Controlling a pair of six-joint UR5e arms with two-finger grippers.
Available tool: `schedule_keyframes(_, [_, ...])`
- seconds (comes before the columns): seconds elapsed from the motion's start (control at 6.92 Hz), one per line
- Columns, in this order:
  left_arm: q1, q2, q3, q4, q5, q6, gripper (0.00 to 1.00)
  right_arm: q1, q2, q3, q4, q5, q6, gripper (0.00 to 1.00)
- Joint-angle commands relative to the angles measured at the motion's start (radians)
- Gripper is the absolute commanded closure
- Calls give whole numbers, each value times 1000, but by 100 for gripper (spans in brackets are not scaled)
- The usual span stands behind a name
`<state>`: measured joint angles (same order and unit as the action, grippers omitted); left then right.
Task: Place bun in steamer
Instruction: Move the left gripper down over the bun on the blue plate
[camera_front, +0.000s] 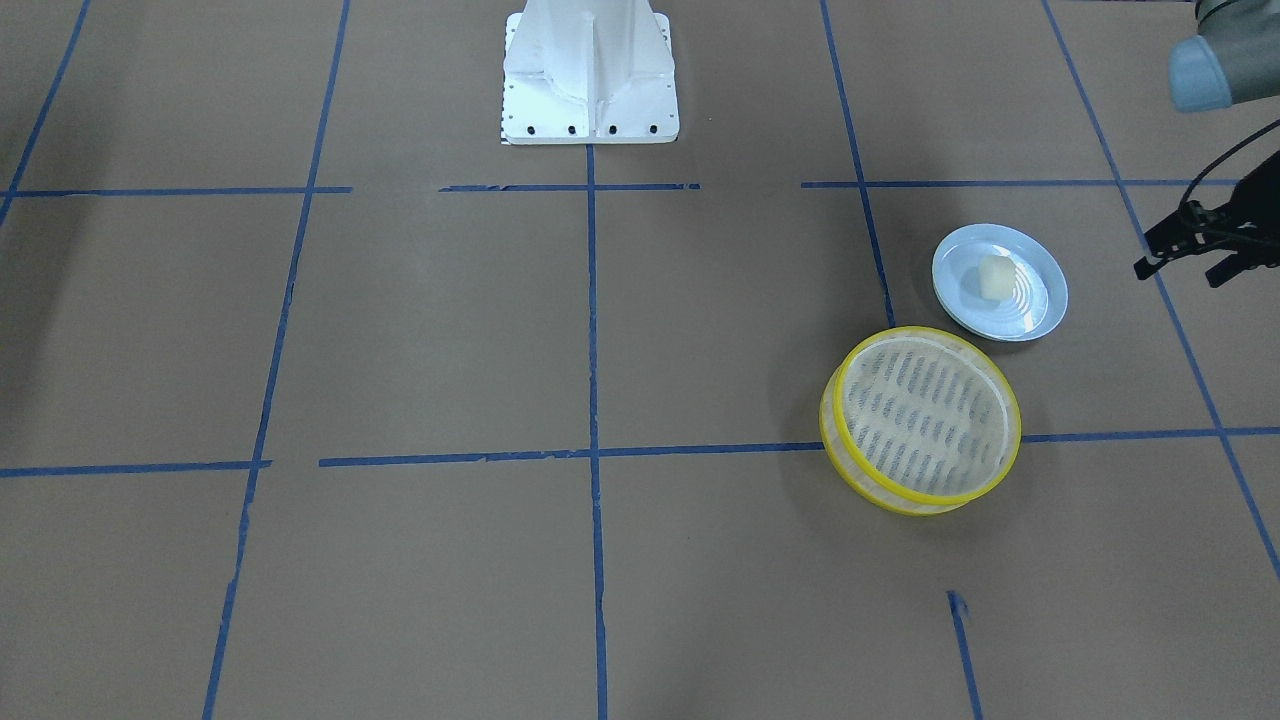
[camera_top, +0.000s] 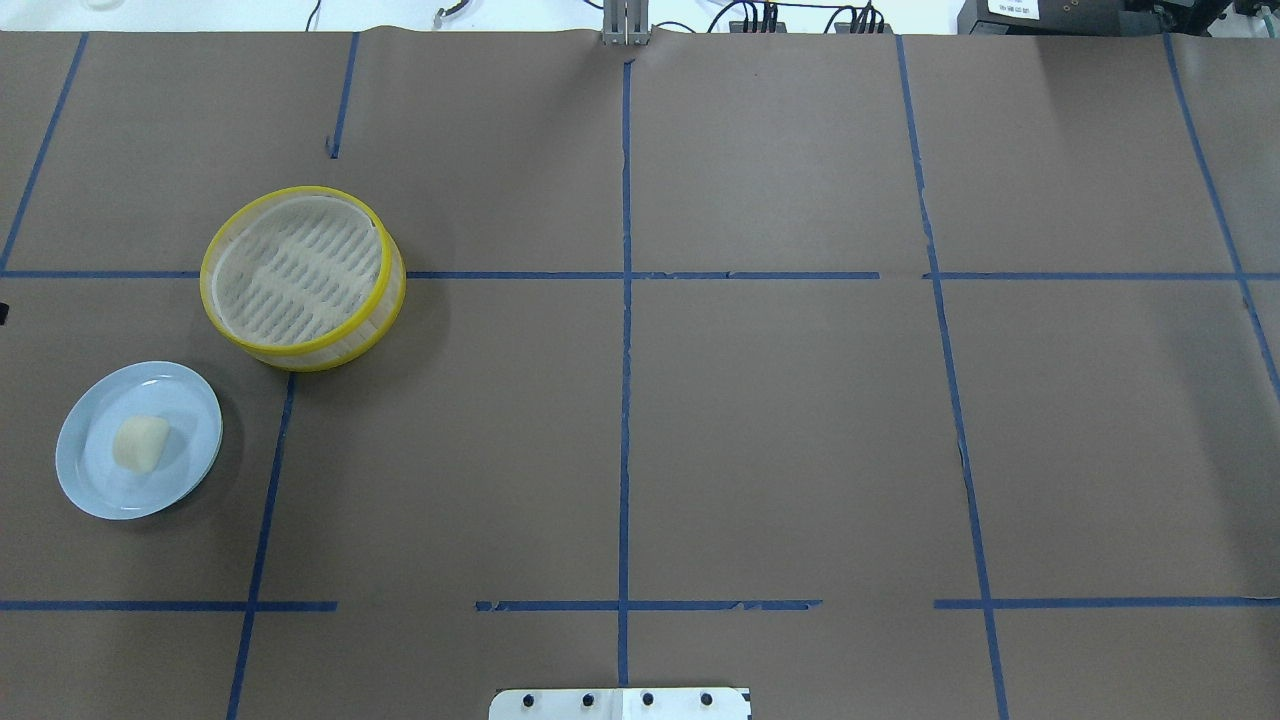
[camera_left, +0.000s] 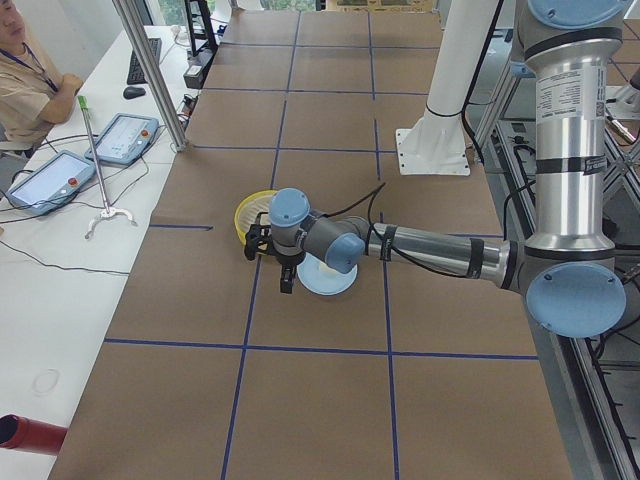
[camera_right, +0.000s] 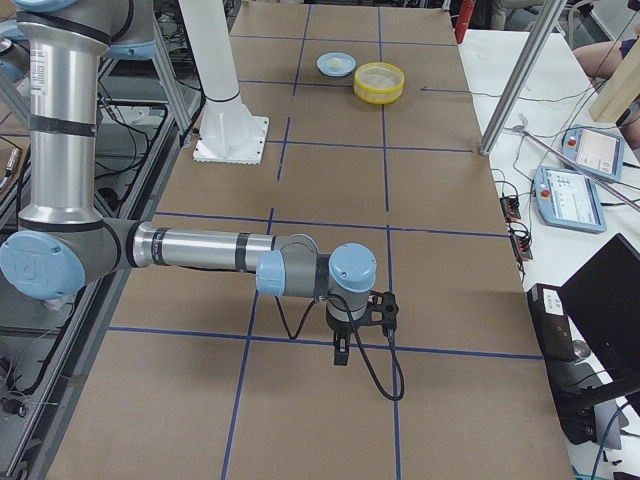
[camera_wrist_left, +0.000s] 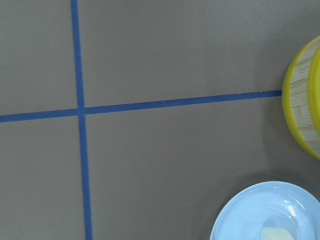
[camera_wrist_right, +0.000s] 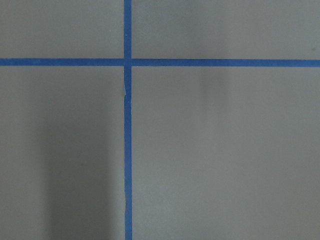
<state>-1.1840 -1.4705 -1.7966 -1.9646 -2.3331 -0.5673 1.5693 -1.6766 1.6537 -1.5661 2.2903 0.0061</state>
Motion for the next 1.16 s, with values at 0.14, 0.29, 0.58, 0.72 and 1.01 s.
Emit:
schedule_keyframes(0.14, [224,10,-8,-97,118,-218,0,0,0,0,0,0,0,0])
schedule_keyframes(0.29, [262,10,6,-99,118,-226,0,0,0,0,0,0,0,0])
schedule_keyframes(0.58, [325,-1,26,-99,121,-270,1,0,0,0,0,0,0,0])
schedule_keyframes(0.72, [345,1,29,-99,120,-272,3,0,0,0,0,0,0,0])
schedule_keyframes(1.01, [356,-19,63,-99,120,-270,4,0,0,0,0,0,0,0])
